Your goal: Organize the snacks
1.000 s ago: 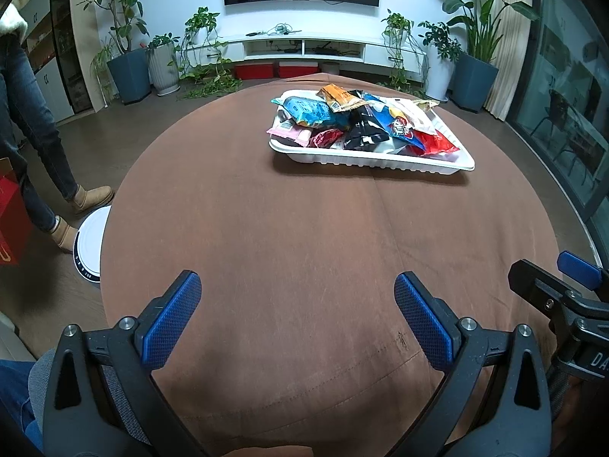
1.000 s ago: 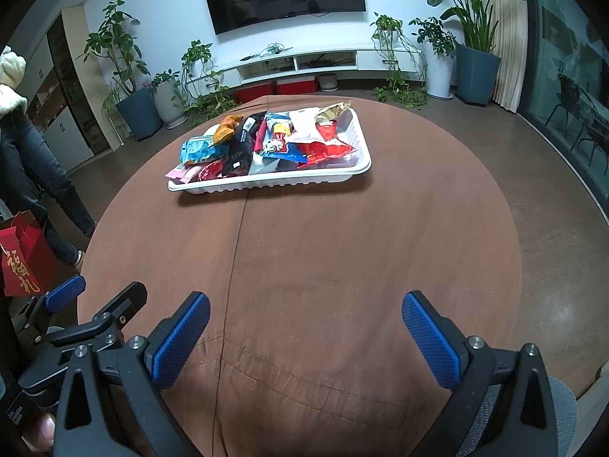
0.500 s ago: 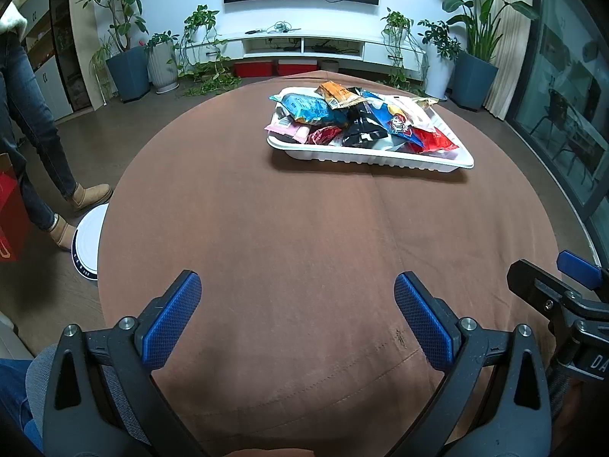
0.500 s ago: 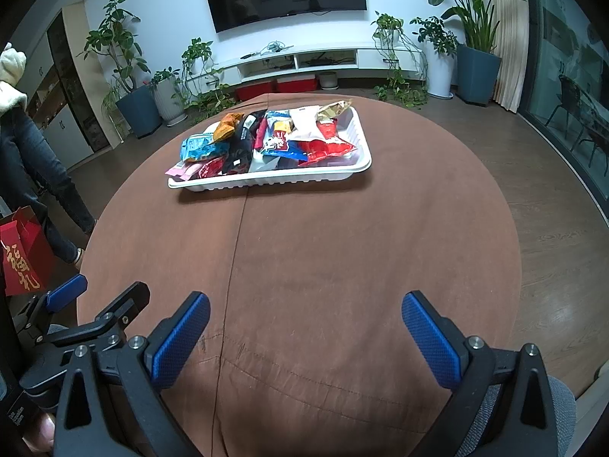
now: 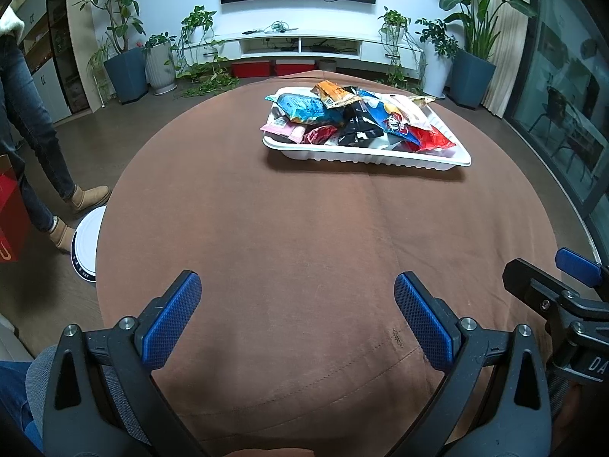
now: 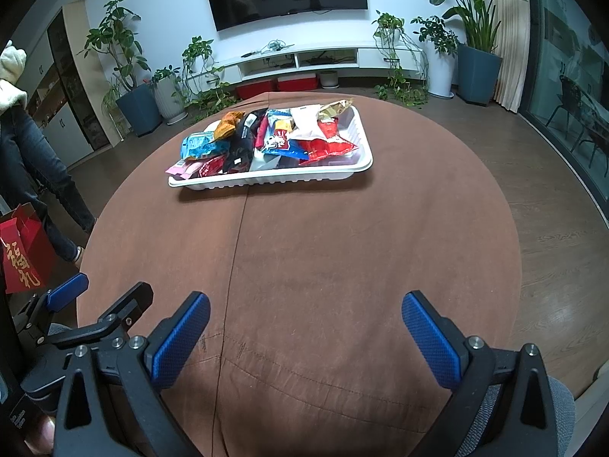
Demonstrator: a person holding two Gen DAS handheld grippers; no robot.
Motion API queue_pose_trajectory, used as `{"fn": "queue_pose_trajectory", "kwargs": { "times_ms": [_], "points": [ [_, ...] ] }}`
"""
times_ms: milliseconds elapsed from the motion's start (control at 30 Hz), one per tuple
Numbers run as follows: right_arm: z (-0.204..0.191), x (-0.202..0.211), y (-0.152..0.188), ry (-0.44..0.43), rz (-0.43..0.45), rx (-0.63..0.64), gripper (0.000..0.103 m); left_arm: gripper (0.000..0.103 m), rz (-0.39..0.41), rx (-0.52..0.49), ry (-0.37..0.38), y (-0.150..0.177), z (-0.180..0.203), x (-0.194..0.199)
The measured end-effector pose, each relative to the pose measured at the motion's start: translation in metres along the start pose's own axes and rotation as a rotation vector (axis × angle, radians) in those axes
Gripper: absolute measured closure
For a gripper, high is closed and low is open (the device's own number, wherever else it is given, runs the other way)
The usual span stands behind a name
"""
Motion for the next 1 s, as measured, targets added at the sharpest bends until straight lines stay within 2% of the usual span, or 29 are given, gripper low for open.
{"fn": "queue_pose_trajectory", "kwargs": {
  "times_ms": [1000],
  "points": [
    [-0.0004,0.0000,0.0036,-0.002,-0.008,-0.001,0.000,0.000,0.000,0.001,0.002,0.0002,0.0001,0.0014]
  ]
}}
Point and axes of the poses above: each gripper's, at about its wrist camera, not at the fingertips, and x roughly against the way its jaws point, z to its right, y to its underside, the point moved 5 cm from there along -x, roughly the way its jaws point, and after that the axes turned 2 degrees about y, right-handed, at the moved point
